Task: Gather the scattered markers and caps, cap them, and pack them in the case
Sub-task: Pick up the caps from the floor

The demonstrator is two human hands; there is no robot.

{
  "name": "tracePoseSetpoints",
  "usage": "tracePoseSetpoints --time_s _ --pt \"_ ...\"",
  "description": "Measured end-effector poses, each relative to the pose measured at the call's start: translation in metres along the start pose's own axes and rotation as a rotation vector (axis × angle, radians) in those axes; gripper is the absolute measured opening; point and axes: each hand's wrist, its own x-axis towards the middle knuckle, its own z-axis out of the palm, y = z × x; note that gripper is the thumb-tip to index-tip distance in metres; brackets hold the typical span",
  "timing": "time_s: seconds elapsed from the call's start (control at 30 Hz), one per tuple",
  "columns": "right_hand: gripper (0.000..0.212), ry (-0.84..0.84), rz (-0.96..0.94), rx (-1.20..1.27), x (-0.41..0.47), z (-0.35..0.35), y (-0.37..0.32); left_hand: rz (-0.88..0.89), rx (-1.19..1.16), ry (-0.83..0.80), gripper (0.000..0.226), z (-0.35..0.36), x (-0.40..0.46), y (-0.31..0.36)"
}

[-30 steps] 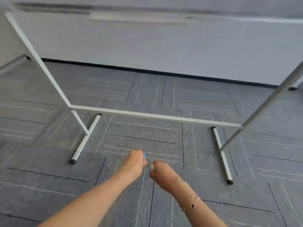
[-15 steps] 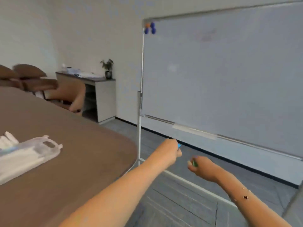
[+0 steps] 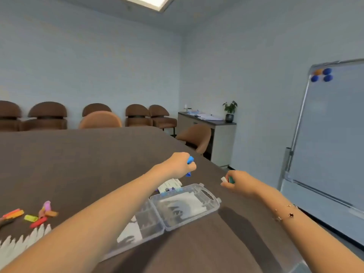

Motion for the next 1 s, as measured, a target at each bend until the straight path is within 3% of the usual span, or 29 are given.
tracePoseSetpoints --time_s 0.2,0.43,0.63,1.0 --pt "0.020 -0.030 -0.120 0.065 0.098 0.026 -0.081 -0.132 0.049 0.071 0.033 -0.064 0.023 -0.131" --pt "0.020 -0.075 -0.267 0.006 0.203 0.055 -0.133 -0.180 0.005 0.061 0.031 -0.060 0.057 -0.223" --pt "0.028 -0.131 -0.370 -0.030 0.287 0.093 -0.148 -0.146 -0.012 0.088 0.027 -0.022 0.126 -0.264" --pt "0.023 -0.200 -0.394 0.261 0.340 0.157 -0.132 -0.008 0.130 0.152 0.015 0.025 0.182 -0.291"
